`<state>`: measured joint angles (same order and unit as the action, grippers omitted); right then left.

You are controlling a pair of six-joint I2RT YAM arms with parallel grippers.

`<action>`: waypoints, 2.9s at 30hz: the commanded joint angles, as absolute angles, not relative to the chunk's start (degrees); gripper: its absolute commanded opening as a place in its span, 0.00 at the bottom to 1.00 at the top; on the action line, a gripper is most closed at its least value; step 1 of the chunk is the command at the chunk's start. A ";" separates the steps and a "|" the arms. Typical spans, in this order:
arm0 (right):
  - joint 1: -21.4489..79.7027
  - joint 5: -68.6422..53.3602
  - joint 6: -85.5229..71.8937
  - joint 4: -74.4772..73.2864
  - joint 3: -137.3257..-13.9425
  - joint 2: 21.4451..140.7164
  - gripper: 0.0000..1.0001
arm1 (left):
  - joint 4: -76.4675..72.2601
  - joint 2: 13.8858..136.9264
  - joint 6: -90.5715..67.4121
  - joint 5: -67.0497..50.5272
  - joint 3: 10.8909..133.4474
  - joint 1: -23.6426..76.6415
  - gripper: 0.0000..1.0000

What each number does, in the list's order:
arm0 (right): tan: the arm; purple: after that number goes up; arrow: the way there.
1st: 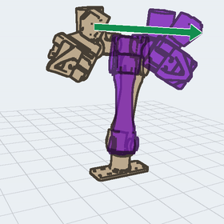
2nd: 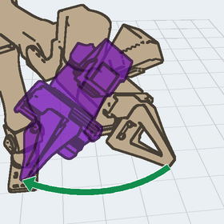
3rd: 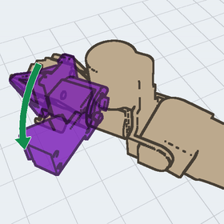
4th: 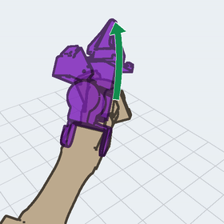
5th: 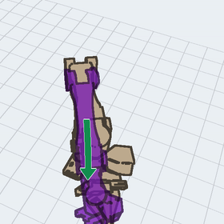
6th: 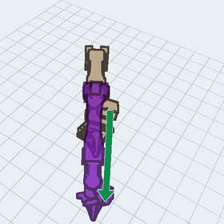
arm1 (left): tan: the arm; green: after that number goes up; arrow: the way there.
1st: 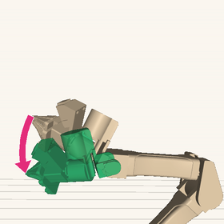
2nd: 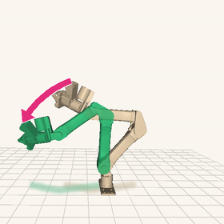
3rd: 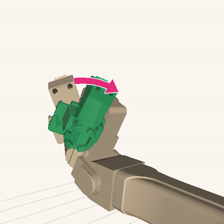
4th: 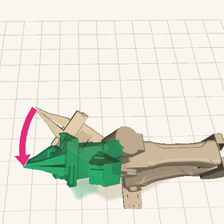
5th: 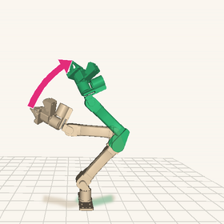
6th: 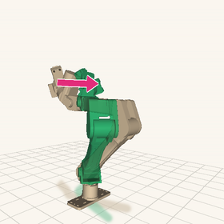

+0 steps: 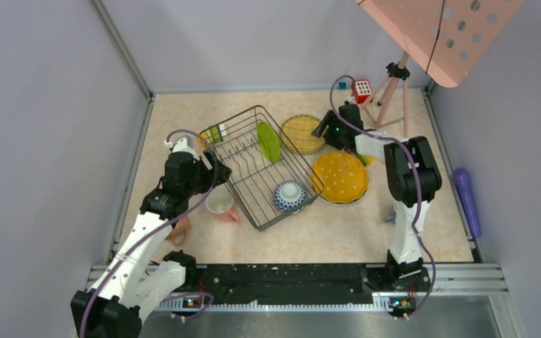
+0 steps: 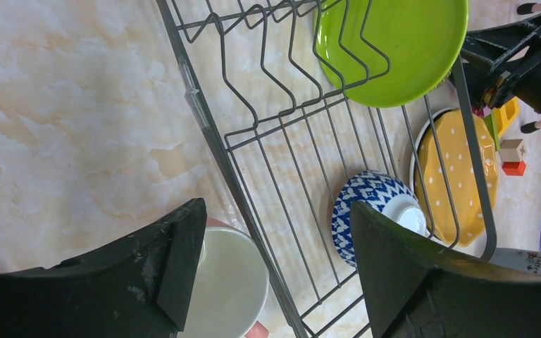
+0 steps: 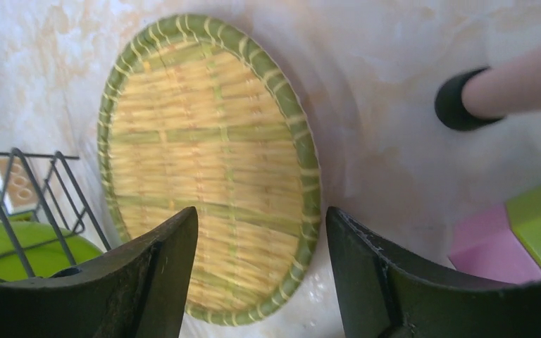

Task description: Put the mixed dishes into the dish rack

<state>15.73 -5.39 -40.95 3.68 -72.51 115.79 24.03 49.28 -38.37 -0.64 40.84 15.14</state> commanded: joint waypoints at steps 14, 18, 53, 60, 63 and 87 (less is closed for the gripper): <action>13.94 -9.49 -50.81 10.58 -74.29 117.32 0.00 | 24.70 47.84 -34.53 3.18 43.95 14.77 0.80; 13.98 -9.08 -49.08 10.11 -74.67 113.55 0.00 | 25.10 46.94 -33.79 3.29 44.38 14.77 0.80; 40.52 28.80 -3.39 -13.95 -102.28 94.01 0.00 | 31.17 45.07 -20.92 3.62 49.47 14.77 0.78; 46.44 27.43 -0.34 -14.62 -103.01 93.51 0.00 | 29.33 44.24 -19.03 4.43 47.49 14.72 0.79; 48.86 28.74 1.88 -14.51 -102.99 93.98 0.00 | 28.80 43.40 -18.14 4.55 46.78 14.77 0.79; 56.51 38.44 1.25 -13.30 -102.07 103.86 0.00 | 27.42 41.84 -18.54 5.10 44.68 14.77 0.79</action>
